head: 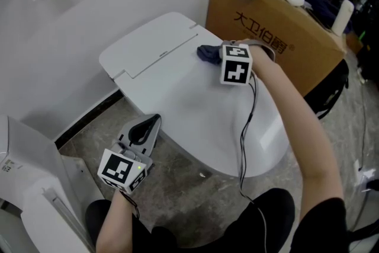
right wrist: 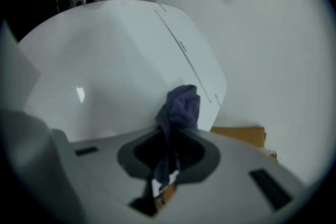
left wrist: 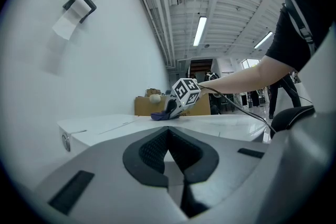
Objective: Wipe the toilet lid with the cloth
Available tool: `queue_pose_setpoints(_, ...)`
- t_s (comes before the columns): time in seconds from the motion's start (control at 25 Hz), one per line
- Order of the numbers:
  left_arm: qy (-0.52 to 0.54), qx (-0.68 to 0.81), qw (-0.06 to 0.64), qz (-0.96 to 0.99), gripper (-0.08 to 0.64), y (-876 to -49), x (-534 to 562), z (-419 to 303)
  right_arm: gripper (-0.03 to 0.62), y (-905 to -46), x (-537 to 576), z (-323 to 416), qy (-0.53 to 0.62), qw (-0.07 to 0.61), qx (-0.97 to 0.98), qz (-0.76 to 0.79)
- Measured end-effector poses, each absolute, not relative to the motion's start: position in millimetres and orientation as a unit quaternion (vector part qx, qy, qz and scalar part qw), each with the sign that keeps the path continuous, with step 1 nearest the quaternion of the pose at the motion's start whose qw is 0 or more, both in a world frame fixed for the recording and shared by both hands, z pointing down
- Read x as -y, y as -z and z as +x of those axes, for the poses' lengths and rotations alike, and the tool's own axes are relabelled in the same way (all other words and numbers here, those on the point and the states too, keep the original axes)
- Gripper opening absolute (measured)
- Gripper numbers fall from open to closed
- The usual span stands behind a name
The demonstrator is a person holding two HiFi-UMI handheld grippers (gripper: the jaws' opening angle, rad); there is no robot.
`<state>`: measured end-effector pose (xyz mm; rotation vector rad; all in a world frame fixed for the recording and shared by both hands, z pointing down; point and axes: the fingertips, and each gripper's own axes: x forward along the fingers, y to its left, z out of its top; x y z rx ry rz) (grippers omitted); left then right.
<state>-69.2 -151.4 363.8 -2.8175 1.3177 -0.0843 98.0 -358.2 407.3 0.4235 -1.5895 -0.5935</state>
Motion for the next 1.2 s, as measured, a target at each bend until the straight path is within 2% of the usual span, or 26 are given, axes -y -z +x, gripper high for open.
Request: queue_pose_setpoints(1.2, 0.036, -0.418, 0.012, -0.908, 0.006, -369, 152, -62, 0.066, -407, 251, 95, 0.265, 0.635, 0.707, 0.164)
